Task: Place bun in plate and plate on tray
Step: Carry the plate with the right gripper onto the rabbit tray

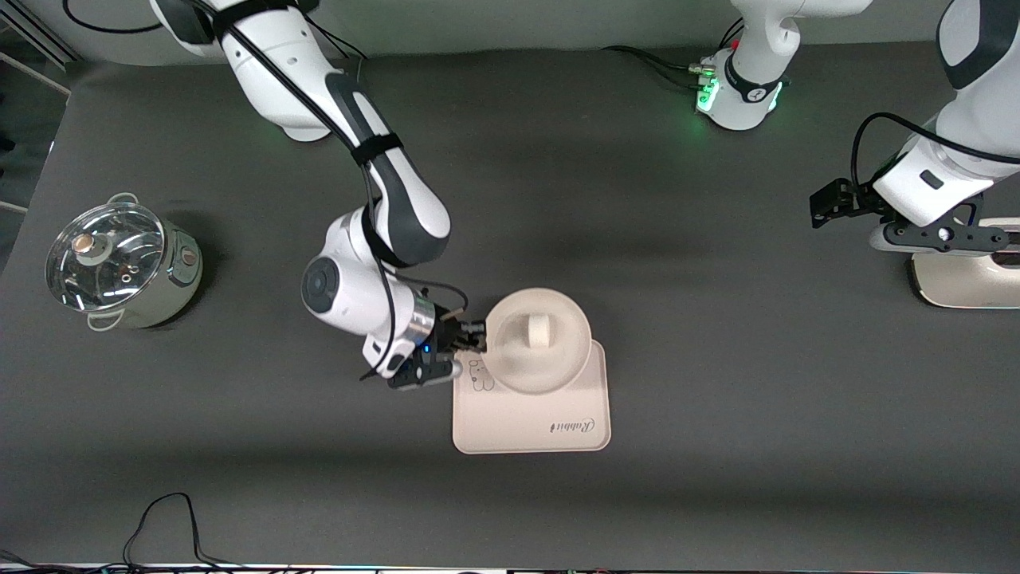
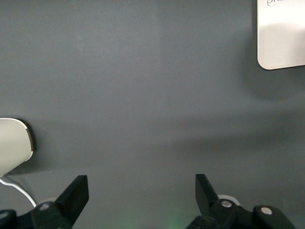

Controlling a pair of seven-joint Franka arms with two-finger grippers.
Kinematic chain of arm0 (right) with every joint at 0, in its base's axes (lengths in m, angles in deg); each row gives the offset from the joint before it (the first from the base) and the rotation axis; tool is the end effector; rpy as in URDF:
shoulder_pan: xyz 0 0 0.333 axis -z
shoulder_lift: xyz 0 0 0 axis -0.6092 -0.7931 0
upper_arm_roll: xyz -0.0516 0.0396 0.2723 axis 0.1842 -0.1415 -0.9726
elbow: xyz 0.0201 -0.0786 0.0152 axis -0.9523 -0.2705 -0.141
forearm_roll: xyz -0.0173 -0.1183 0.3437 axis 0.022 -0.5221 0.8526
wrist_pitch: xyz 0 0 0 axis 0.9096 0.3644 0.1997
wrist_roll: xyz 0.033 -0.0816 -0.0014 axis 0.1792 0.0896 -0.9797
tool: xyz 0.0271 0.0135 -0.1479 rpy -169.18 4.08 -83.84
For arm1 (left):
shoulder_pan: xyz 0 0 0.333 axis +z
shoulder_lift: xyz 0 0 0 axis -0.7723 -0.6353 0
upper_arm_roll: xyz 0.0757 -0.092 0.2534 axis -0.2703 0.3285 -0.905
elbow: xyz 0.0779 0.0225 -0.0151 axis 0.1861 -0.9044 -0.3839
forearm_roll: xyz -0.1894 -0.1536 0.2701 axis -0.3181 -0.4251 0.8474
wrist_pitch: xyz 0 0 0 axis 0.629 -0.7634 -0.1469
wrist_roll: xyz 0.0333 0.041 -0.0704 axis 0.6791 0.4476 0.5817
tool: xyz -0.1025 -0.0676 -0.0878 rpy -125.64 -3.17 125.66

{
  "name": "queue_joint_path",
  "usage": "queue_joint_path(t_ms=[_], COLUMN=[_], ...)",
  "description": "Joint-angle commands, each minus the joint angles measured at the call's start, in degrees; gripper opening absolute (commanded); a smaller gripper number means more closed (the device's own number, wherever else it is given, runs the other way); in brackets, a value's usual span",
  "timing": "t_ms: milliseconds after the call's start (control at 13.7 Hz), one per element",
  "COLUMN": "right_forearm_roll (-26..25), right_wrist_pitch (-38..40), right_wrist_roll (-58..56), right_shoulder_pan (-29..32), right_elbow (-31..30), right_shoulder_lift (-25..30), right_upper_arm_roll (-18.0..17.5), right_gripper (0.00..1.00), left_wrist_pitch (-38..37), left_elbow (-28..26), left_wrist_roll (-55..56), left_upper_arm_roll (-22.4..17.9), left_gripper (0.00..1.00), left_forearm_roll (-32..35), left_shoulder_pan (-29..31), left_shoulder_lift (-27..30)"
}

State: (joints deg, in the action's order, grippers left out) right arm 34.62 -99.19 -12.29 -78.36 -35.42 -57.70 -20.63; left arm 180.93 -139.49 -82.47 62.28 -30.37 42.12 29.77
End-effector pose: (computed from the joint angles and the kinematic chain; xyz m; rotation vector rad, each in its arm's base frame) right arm 0.6159 0.3670 0.2471 -2.7085 -0.0590 -0.0724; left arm 0.4971 -0.0542 0.4812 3.1355 -0.1427 -0.1138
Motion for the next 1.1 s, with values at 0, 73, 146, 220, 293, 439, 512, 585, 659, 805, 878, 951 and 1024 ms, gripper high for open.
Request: queue_joint_path(t_ms=[0,73,146,220,293,439,512,585,659,805,878,951,1024], right_forearm_roll=[-1.87,-1.79,-1.7,-1.44,-1.35,-1.26,-0.91,-0.91,-0.82,-0.47,-0.38,-0.12,-0.12], right_wrist_pitch=[8.13,7.89,7.45,6.31,5.26,3.68,2.45,1.91,1.82,1.82,1.82,1.82,1.91], right_wrist_roll=[8.78,9.32,9.41,9.24,9.24,9.24,9.24,9.23,9.15,9.23,9.32,9.32,9.32], right_shoulder_pan=[1.53,2.85,3.64,3.83,3.83,3.83,3.83,3.83,3.83,3.83,3.83,3.92,3.92], right_elbow=[25.68,27.04,27.32,27.32,26.88,26.79,26.79,26.79,26.79,26.18,25.91,25.82,25.65], right_shoulder_lift=[-14.85,-16.36,-17.16,-17.25,-17.6,-20.32,-21.46,-22.34,-23.14,-23.32,-23.32,-23.32,-22.97], right_upper_arm_roll=[4.69,4.43,4.34,3.99,3.47,3.11,2.67,2.24,2.14,1.18,1.09,1.18,1.18], right_gripper=[0.0,0.0,0.0,0.0,0.0,0.0,0.0,0.0,0.0,0.0,0.0,0.72,1.0], left_wrist_pitch=[0.52,0.52,0.52,0.52,0.52,-0.1,-0.1,-0.01,-0.01,-0.1,-0.1,-0.19,-0.19], left_elbow=[-0.84,-0.84,-0.93,-0.93,-0.84,-0.58,-0.58,-0.58,-0.58,-0.58,-0.58,-0.58,-0.49], left_wrist_roll=[-0.58,-0.58,-0.58,-0.58,-0.5,-0.58,-0.58,-0.58,-0.5,-0.5,-0.58,-0.32,0.11], left_upper_arm_roll=[0.09,0.09,0.09,0.09,0.09,0.09,0.09,0.09,0.09,0.09,0.09,0.18,0.53], left_gripper=[1.0,1.0,1.0,1.0,1.0,1.0,1.0,1.0,1.0,1.0,1.0,1.0,1.0], left_forearm_roll=[-0.66,-0.66,-0.66,-0.66,-0.66,-0.58,-0.49,-0.49,-0.49,-0.49,-0.49,-0.14,0.38], left_shoulder_pan=[0.27,0.27,0.27,0.27,0.27,0.27,0.27,0.27,0.27,0.27,0.27,0.18,0.09], left_shoulder_lift=[0.86,0.86,0.77,0.77,0.77,0.77,0.77,0.77,0.77,0.86,0.86,0.86,0.86])
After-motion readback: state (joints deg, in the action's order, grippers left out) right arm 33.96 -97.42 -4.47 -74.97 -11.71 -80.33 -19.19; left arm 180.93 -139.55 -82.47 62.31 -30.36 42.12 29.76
